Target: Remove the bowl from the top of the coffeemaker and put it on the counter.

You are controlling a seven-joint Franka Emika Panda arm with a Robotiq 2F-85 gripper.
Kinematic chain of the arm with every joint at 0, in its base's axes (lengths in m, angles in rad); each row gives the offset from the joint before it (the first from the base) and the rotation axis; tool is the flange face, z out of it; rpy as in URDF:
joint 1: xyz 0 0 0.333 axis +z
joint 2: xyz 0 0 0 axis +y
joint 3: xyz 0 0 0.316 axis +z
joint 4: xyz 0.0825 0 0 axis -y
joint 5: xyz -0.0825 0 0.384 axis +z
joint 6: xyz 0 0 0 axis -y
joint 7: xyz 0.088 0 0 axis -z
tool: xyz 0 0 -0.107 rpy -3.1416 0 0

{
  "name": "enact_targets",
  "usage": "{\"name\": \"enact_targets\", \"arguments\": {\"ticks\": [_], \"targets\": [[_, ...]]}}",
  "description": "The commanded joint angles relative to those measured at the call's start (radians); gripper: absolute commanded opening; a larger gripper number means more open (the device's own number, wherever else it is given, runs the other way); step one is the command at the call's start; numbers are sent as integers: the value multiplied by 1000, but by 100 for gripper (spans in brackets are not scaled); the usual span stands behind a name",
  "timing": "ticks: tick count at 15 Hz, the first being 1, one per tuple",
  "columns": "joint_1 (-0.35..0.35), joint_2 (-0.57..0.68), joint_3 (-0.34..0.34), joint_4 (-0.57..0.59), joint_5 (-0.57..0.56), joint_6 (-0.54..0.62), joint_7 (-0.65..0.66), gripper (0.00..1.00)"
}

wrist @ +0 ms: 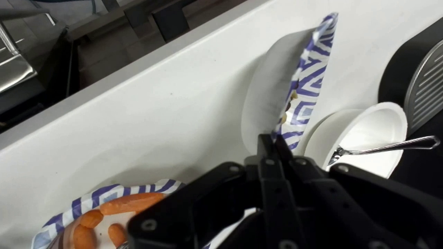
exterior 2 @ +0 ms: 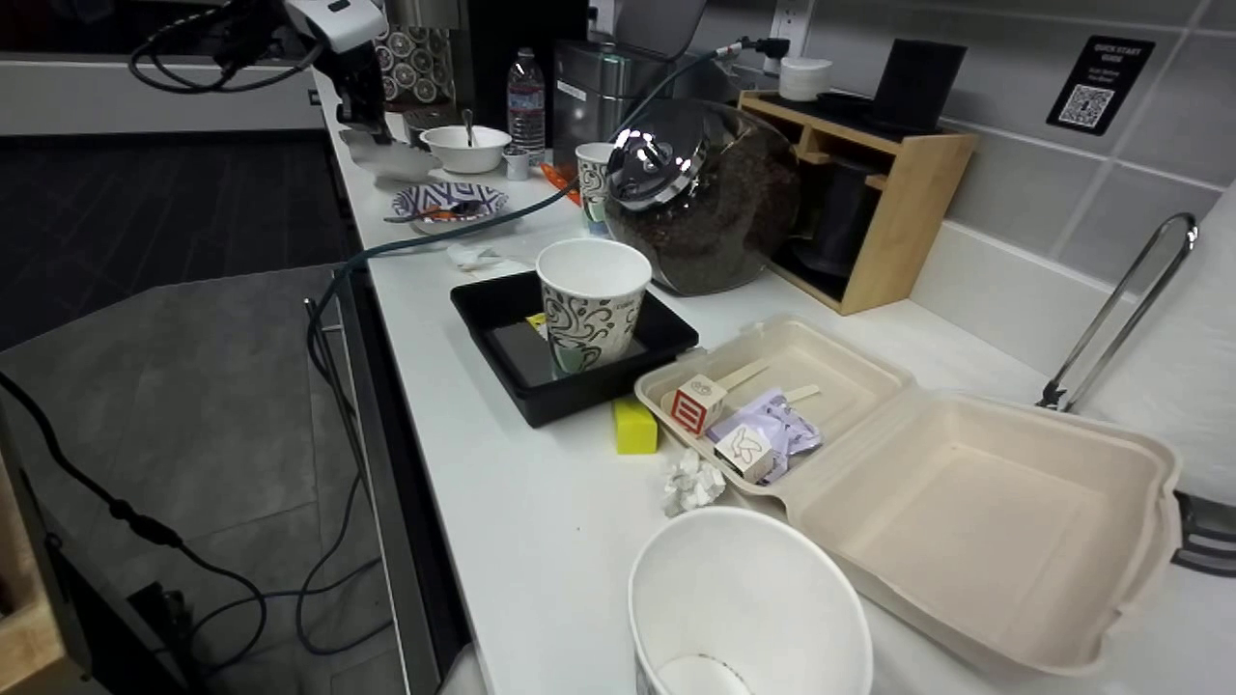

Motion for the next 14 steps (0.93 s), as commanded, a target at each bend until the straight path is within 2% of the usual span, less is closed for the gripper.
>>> {"name": "enact_targets", "arguments": {"ticks": [1,5,6,7,8,11,14], "targets": [[14,77,-23,28,-94,84,33,1],[17,119,-70,17,-286,101,126,1],[18,123,-82,17,-329,92,153,28],[20,124,-92,18,-362,82,176,28],[24,122,-103,18,-396,75,200,33],[24,86,-104,15,-427,30,229,56],[15,15,-73,11,-379,-37,188,80]]}}
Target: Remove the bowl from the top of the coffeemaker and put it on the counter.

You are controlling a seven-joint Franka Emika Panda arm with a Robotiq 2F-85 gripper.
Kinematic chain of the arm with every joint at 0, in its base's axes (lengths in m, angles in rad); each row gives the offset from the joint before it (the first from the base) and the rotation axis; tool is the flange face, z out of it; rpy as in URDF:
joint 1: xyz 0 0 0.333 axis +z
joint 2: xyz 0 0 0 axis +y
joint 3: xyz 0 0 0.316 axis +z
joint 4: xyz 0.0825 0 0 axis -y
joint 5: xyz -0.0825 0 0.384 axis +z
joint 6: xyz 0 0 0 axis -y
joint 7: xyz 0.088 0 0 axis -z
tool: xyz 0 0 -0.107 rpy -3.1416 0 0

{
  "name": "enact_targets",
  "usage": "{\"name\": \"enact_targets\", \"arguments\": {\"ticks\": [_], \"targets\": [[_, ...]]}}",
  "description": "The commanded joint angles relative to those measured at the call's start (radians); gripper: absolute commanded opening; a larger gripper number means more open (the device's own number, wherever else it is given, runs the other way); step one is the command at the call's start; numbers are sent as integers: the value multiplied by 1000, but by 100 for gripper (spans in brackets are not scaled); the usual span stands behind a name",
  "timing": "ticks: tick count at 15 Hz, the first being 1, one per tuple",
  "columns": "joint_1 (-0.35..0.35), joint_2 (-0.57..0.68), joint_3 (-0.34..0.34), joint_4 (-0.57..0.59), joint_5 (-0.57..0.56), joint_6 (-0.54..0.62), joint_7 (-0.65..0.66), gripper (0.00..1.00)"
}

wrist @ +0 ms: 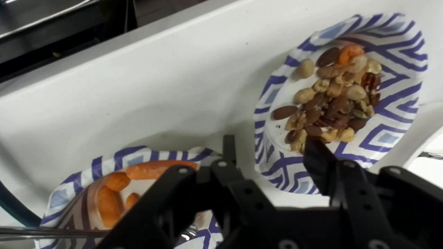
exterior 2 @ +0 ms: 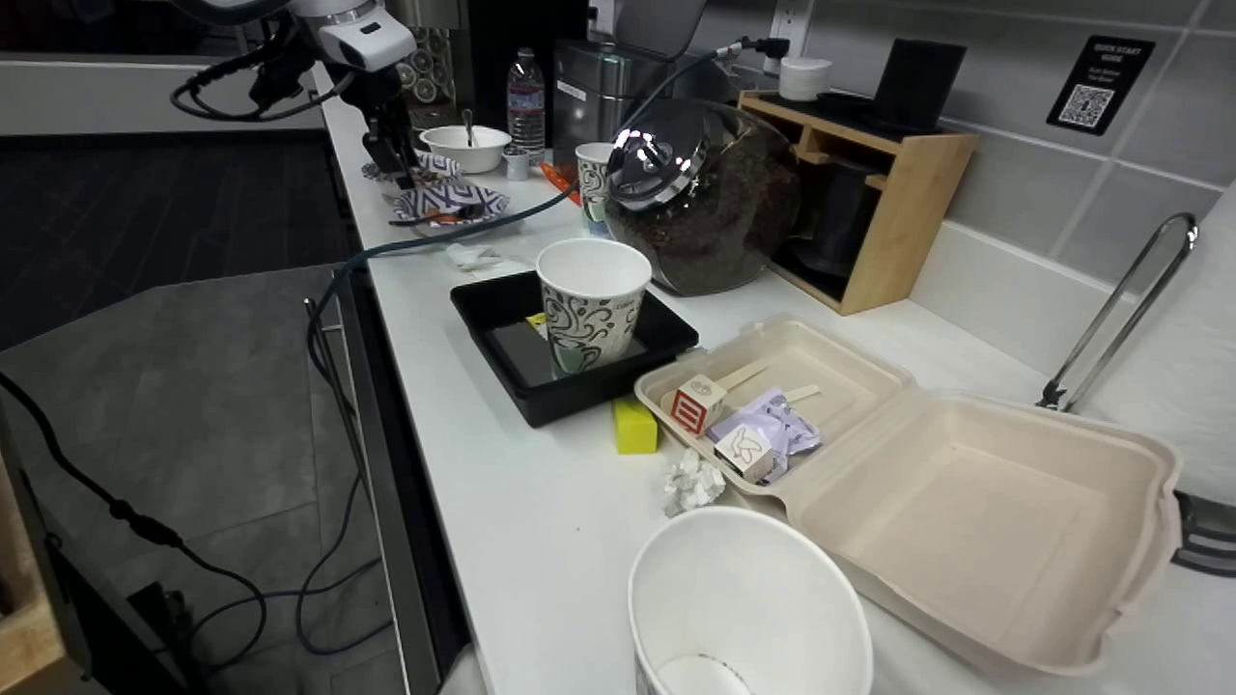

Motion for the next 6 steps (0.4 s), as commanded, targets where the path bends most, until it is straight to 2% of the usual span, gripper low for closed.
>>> {"name": "enact_targets", "arguments": {"ticks": [1,3,5,6], "targets": [[0,-112,19,-10,29,-131,-4,86],[-10,-196,21,-12,66,-295,-60,99],[-11,-289,1,-24,141,-441,-192,100],[-2,-190,12,11,76,-337,-92,99]]}}
